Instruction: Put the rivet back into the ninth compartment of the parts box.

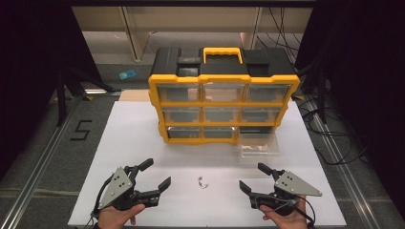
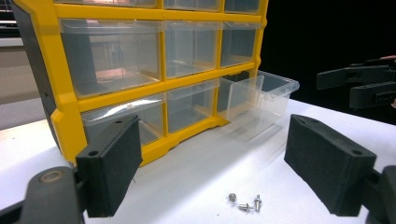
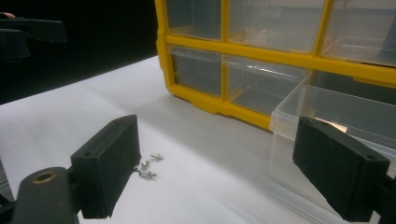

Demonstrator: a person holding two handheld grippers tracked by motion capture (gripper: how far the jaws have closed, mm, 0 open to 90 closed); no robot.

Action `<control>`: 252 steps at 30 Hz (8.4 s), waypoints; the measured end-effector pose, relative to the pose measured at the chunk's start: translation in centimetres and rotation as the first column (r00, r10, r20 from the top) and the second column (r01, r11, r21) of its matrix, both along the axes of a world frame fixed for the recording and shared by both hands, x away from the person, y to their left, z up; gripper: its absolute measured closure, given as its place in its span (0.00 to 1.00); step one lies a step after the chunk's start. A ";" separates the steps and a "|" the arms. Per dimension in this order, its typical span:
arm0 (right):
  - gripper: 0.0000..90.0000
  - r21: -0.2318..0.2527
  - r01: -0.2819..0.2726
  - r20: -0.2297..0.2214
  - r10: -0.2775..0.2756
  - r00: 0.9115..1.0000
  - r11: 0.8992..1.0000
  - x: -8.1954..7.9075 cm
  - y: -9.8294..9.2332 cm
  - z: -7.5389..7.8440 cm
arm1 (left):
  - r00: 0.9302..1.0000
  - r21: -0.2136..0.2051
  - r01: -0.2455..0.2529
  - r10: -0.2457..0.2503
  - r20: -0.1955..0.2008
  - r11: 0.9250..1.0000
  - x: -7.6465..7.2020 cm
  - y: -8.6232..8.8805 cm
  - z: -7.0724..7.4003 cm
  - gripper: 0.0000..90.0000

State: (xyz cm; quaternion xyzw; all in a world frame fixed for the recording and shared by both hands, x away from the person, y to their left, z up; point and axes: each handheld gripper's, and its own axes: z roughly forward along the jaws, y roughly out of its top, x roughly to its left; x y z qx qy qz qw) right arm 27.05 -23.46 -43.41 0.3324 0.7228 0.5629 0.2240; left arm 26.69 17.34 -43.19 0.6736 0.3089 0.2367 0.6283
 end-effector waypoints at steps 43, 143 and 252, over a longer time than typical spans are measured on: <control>0.22 -0.398 -0.356 -0.147 0.324 0.934 0.845 4.9 7.0 2.1 | 1.000 -0.002 -0.007 0.007 0.001 1.000 0.0 0.1 0.0 0.21; 0.93 -0.542 -0.404 -0.283 0.292 0.914 0.737 10.4 7.2 7.8 | 1.000 -0.009 -0.003 0.003 0.007 1.000 0.0 0.1 0.2 0.21; 0.67 -0.660 -0.585 -0.489 0.321 0.811 0.472 12.1 16.8 -2.5 | 1.000 -0.011 -0.001 0.001 0.006 1.000 0.0 0.1 0.2 0.21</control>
